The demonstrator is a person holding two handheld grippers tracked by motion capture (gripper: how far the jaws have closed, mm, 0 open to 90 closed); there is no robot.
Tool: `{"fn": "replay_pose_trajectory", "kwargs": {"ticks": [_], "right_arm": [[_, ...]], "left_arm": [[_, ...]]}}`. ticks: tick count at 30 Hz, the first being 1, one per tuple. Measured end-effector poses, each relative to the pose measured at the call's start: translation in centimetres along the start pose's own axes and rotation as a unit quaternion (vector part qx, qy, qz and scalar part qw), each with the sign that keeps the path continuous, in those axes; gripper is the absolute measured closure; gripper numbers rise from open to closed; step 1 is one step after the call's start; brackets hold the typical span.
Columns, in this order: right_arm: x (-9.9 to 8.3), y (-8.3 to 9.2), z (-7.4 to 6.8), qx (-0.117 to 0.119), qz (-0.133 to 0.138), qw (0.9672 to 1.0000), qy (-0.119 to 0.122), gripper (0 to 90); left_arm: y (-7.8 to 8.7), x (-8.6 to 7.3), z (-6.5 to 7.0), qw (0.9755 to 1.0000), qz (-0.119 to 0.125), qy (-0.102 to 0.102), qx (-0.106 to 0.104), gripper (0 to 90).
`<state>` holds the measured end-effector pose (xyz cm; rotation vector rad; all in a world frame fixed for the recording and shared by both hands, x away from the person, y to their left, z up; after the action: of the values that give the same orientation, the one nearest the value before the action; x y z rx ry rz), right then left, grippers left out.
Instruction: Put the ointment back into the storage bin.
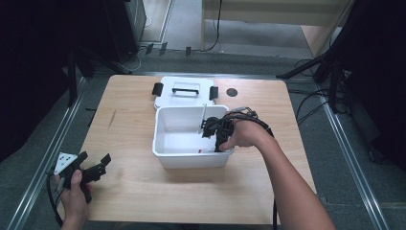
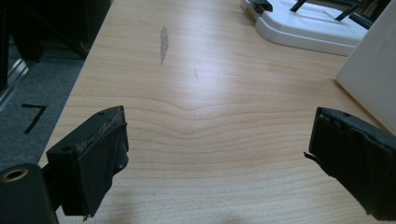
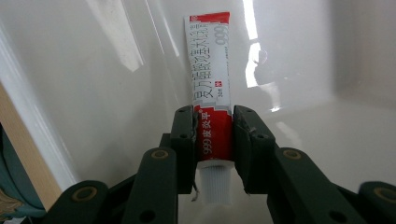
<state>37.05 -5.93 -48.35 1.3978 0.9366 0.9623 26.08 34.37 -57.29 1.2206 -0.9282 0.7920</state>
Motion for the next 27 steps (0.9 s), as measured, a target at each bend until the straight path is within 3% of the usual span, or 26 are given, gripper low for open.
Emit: {"fn": "replay_pose_trajectory", "kwargs": {"ticks": [27], "right_arm": [[-0.58, 0.01, 0.07, 0.006, -0.013, 0.9998, -0.010, 68.4]], "left_arm": [[-0.01, 0.01, -0.01, 1.0000, -0.001, 0.001, 0.000, 5.0]]}}
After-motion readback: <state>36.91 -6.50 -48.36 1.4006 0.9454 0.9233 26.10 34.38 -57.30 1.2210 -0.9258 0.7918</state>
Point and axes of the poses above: each handheld gripper's, and its own axes: y roughly backward along the jaws, x roughly out of its top, z roughly to its right, the point moved 5 cm from there along -y, roughly forward along the jaws, and after that the axes turned 8 degrees about -y, right-handed, at the moved point
